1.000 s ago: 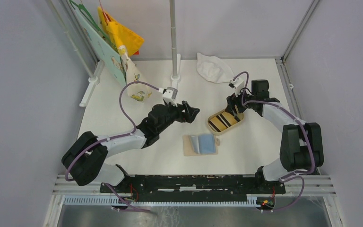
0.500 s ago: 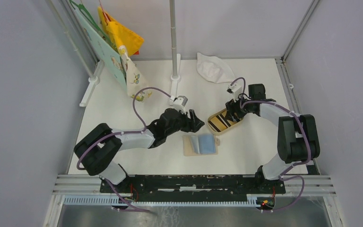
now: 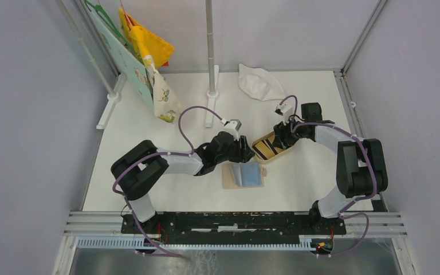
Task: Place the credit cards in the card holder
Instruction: Pick up the credit card from the storage box.
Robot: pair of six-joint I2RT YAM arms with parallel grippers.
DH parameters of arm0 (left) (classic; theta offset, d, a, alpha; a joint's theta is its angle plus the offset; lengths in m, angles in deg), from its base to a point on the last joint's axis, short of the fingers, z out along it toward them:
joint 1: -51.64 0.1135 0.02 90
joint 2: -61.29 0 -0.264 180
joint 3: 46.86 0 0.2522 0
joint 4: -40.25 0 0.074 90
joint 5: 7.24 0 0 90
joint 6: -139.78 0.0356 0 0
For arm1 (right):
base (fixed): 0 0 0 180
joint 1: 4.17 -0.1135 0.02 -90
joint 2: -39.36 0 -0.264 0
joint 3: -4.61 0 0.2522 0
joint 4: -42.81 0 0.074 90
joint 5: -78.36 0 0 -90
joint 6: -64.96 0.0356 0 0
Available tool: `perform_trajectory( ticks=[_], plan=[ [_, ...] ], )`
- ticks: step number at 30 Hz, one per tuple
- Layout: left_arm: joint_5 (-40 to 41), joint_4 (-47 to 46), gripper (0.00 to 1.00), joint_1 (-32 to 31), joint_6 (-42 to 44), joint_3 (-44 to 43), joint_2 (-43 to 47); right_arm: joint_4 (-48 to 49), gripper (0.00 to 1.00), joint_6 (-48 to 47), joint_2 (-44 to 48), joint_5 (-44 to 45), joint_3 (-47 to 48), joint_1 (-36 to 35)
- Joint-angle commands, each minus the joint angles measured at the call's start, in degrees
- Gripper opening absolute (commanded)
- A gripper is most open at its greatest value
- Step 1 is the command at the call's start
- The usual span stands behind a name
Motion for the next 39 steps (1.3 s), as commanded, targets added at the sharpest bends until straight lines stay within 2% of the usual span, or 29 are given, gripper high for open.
perform_trajectory(
  ticks=[1,8,16,26,39],
  plan=[
    [0.29,-0.81,0.56,-0.11,-1.29,-2.53,-0.94,0.92,0.69,0.22,3.27,0.38,-0.83,0.2],
    [-0.24,-0.76,0.52,-0.32,-1.11,-3.06,-2.01,2.06,0.71,0.0,3.69,4.36,-1.72,0.51],
    [-1.04,-0.49,0.51,-0.53,-0.94,-4.2,-3.23,-0.8,0.68,-0.49,-0.37,0.52,-0.6,0.47],
    [-1.08,0.56,0.48,-0.46,-0.33,-5.41,-3.24,-2.62,0.58,1.19,-0.07,-9.18,-0.08,0.49],
    [-1.17,0.84,0.47,-0.49,-0.06,-6.14,-3.63,-0.49,0.56,7.52,-2.33,-23.91,-1.28,3.19]
  ],
)
